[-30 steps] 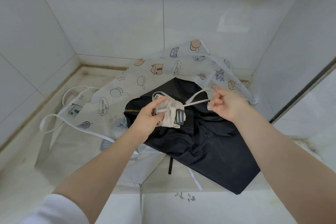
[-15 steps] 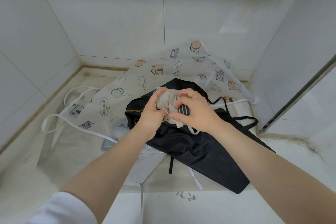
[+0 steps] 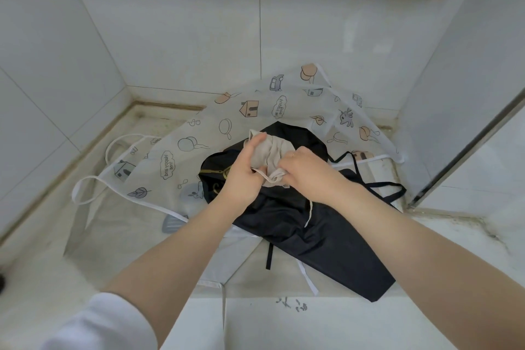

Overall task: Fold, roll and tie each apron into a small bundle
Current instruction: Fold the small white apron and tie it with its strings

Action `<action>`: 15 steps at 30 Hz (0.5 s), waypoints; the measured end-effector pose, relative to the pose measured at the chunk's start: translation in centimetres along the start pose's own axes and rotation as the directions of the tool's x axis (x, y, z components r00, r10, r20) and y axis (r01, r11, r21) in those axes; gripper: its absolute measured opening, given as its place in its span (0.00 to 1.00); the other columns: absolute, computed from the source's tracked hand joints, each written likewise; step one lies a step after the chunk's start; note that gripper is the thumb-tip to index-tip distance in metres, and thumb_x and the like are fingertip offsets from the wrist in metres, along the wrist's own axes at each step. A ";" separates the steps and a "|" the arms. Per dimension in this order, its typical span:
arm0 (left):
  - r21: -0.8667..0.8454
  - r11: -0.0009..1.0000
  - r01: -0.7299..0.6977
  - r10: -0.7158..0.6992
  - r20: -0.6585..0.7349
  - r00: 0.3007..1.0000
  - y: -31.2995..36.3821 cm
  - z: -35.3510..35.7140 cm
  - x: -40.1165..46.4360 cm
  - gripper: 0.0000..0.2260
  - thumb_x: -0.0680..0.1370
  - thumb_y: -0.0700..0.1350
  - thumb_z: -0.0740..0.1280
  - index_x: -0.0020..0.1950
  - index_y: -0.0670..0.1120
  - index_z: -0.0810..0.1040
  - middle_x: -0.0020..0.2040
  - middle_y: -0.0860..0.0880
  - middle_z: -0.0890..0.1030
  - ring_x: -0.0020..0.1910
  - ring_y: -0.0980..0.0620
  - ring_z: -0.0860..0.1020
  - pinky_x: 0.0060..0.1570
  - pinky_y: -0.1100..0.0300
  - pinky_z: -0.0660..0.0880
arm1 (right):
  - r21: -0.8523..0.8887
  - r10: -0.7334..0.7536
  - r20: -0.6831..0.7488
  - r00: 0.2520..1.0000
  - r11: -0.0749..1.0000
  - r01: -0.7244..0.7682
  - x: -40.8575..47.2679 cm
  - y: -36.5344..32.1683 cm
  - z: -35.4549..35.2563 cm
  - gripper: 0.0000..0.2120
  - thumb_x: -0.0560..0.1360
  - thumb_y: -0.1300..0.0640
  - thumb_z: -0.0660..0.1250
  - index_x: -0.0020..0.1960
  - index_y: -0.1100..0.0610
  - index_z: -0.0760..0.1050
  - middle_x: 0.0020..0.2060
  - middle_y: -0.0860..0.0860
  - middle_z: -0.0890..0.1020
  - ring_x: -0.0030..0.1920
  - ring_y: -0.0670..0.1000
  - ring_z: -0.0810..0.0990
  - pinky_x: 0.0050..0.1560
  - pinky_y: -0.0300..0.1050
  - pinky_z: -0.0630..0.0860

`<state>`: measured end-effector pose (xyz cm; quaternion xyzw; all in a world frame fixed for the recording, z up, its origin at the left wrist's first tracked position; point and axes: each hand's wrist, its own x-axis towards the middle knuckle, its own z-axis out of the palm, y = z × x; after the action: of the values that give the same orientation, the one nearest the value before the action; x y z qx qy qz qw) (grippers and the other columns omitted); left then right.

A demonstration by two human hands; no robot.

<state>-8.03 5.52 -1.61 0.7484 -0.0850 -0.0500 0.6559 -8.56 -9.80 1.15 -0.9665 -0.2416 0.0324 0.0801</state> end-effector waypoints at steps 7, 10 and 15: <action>0.235 0.964 -0.126 0.102 0.114 0.988 0.3 0.2 -0.6 0.27 0.76 0.29 0.61 0.72 0.45 0.64 0.70 0.49 0.67 0.68 0.58 0.66 0.68 0.67 0.63 | 0.265 0.046 0.257 0.965 0.957 -0.116 0.5 1.3 -2.5 0.17 0.77 0.47 0.63 0.34 0.52 0.64 0.32 0.47 0.68 0.31 0.45 0.65 0.33 0.41 0.61; 0.222 0.966 -0.133 0.114 0.097 0.989 0.2 0.0 -0.5 0.27 0.76 0.29 0.62 0.72 0.47 0.65 0.69 0.50 0.69 0.68 0.55 0.68 0.68 0.62 0.66 | 0.487 0.078 0.263 0.962 0.850 -0.202 0.3 1.4 -2.7 0.07 0.74 0.52 0.69 0.40 0.51 0.72 0.35 0.48 0.72 0.26 0.45 0.65 0.26 0.38 0.62; 0.147 0.985 -0.089 0.075 0.094 0.993 -0.5 -0.6 -1.3 0.28 0.74 0.27 0.60 0.63 0.58 0.70 0.59 0.57 0.74 0.57 0.61 0.73 0.60 0.61 0.72 | 0.642 0.148 0.197 0.969 0.727 -0.242 -0.3 3.1 -5.1 0.02 0.73 0.58 0.70 0.44 0.56 0.78 0.22 0.44 0.68 0.21 0.45 0.58 0.25 0.40 0.54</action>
<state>-9.15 6.39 -2.02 0.7887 -0.1482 -0.0495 0.5946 -6.85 -13.34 5.69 -0.8908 -0.1162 0.1881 0.3969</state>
